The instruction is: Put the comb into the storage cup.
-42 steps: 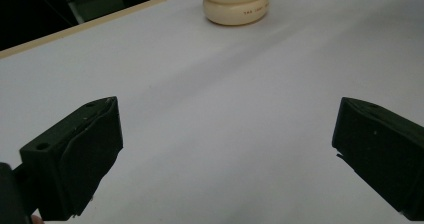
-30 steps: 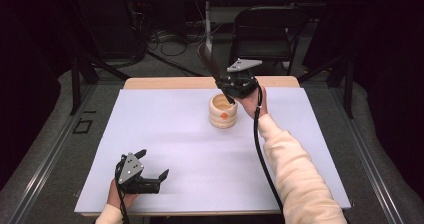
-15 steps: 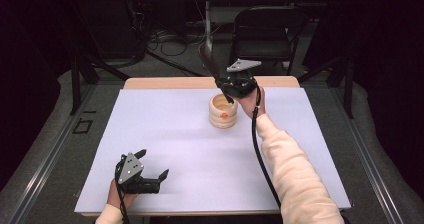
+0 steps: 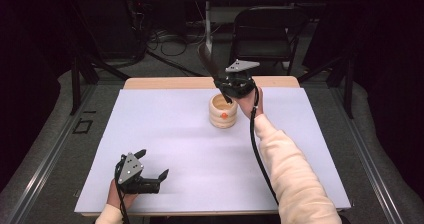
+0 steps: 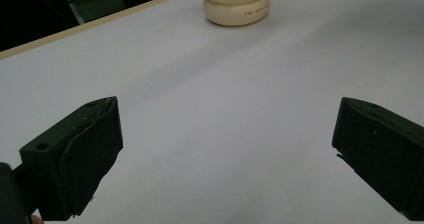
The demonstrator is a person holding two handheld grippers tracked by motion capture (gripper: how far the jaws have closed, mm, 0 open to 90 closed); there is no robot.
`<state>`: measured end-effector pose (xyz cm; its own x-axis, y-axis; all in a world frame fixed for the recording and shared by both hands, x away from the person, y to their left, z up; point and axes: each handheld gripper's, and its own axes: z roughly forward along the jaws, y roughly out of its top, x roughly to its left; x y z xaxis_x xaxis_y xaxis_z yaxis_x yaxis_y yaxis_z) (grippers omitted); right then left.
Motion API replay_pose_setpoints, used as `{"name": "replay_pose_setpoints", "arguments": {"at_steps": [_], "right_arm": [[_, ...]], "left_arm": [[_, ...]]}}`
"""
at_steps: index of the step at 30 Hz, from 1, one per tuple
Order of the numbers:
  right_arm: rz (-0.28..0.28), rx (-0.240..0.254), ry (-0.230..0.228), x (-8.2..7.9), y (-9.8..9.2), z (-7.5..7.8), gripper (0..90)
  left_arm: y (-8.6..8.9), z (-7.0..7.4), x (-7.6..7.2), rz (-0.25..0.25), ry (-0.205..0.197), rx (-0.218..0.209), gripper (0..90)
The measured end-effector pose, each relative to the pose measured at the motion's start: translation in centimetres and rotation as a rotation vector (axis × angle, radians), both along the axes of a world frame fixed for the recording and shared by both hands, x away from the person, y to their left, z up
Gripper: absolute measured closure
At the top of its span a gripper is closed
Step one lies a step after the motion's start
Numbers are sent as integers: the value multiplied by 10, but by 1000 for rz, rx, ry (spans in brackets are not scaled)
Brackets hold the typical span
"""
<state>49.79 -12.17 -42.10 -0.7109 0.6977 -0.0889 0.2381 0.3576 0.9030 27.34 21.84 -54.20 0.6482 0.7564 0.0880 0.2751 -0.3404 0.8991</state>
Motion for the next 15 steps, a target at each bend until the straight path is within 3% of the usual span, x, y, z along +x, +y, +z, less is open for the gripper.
{"name": "replay_pose_setpoints", "arguments": {"at_steps": [15], "right_arm": [[0,-1,3,4,3,-6,723]], "left_arm": [[0,0,0,1,-1,-1,0]]}}
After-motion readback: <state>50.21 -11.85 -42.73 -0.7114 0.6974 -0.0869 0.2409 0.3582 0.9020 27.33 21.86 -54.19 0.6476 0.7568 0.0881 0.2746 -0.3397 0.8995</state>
